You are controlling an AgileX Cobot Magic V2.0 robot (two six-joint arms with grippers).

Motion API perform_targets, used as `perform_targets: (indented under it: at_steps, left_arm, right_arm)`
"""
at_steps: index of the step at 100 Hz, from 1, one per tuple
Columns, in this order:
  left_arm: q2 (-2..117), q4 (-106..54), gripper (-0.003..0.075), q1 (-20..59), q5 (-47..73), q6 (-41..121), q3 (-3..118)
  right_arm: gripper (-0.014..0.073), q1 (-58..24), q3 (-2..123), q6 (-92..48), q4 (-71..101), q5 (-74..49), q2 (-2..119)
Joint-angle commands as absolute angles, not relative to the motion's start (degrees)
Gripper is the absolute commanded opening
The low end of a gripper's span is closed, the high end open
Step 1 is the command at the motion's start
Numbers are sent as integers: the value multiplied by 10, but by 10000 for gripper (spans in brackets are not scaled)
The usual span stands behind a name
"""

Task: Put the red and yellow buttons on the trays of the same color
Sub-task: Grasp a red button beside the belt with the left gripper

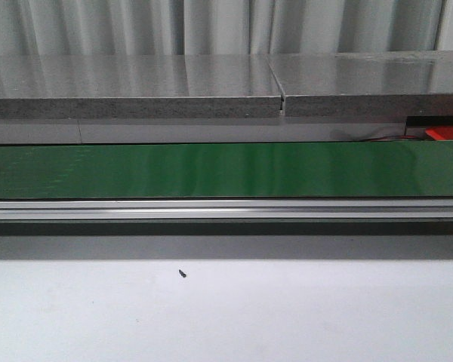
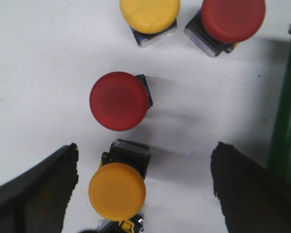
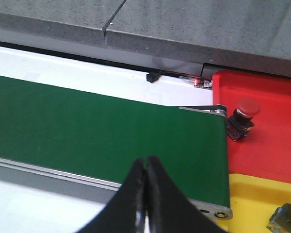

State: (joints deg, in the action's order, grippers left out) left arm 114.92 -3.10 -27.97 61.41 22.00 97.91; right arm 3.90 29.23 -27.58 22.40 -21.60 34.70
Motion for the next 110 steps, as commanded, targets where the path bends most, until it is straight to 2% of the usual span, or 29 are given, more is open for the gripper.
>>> perform_targets:
  at_steps: [1,59,68,86,92,110]
  left_arm:
    - [1131,-35,549,-281,585,221,999]
    - [1210,-39,544,-281,510,221,1012]
    - [1213,-41,499,-281,497,221,1012]
    - [1213,-42,320,-281,483,221,1012]
    - [1213,-42,284,-281,482,221,1012]
    - [1212,-49,260,-281,482,221,1012]
  right_arm:
    - [-28,39,307,-282,233,-175,346]
    - [-28,39,307,-282,233,-175,346]
    - [-28,39,307,-282,233,-175,346]
    - [-28,39,307,-282,233,-175,346]
    - [-28,39,307,-282,233,-175,346]
    - [-28,39,307,-282,233,-175,346]
